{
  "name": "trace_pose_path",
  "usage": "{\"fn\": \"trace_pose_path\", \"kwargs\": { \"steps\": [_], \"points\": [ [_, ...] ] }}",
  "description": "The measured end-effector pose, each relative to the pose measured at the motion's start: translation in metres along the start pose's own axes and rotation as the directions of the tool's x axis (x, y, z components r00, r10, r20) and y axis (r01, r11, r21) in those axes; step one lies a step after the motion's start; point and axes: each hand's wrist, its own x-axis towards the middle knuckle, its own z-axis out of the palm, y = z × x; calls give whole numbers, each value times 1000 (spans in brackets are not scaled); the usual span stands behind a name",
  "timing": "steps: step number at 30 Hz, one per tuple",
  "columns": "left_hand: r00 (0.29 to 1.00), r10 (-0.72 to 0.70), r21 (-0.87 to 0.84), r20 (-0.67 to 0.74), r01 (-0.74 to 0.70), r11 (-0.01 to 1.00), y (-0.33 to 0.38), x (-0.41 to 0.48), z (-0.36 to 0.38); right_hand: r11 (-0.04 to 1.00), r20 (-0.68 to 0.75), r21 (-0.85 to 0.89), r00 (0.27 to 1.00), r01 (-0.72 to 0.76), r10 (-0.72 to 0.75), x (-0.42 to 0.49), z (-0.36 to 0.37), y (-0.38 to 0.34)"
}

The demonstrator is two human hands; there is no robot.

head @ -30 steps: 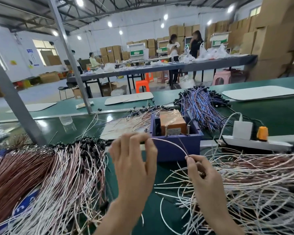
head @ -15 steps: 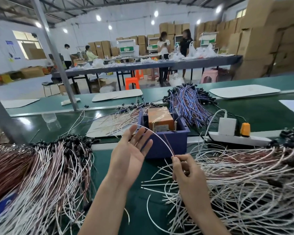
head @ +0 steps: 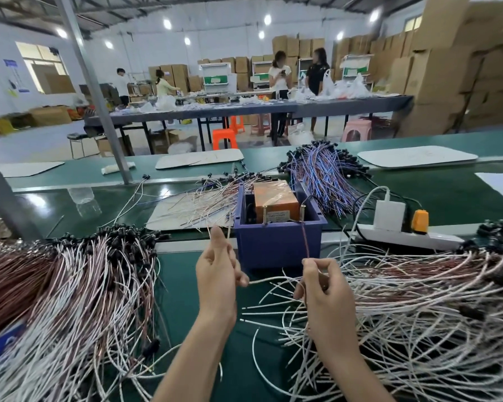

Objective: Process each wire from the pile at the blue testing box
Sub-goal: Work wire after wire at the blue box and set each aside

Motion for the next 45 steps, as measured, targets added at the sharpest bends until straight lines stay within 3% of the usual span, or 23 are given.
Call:
{"fn": "trace_pose_path", "kwargs": {
  "steps": [4, 10, 22, 35, 45],
  "points": [
    [999, 45, 133, -7, -44, 990, -17, -3, 1, 999, -159, 3, 987, -37, 37, 15, 11, -1],
    [995, 88, 159, -49, -79, 984, -28, -3, -7, 998, -265, -19, 963, -52, 45, 31, 23, -1],
    [980, 164, 287, -112, -126, 950, -25, -6, -7, 997, -247, -51, 968, -65, 50, 34, 23, 7],
    [973, 230, 413, 3, -211, 886, -25, -16, -1, 986, -202, -164, 979, -8, -25, 35, 21, 9],
    [949, 315, 405, -27, -278, 871, -29, -15, -5, 975, -172, -220, 984, 14, -53, 31, 20, 3]
  ]
}}
